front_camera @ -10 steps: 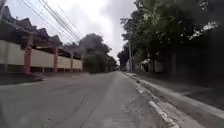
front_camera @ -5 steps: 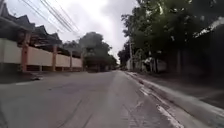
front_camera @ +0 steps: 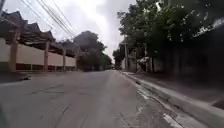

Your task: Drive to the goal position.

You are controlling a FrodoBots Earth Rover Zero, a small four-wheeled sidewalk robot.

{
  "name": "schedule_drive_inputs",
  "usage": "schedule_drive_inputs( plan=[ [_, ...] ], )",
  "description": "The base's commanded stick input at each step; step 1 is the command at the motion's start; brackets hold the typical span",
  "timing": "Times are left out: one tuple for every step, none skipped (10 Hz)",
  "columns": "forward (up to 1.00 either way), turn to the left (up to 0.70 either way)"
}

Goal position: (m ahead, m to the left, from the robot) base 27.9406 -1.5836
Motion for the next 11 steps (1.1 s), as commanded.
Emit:
schedule_drive_inputs(
  plan=[
    [0.70, 0.00],
    [0.70, 0.00],
    [0.70, 0.00],
    [0.70, 0.00],
    [0.70, 0.00],
    [0.70, -0.03],
    [0.70, -0.25],
    [0.70, -0.33],
    [0.70, -0.31],
    [0.70, -0.12],
    [0.70, 0.00]
  ],
)
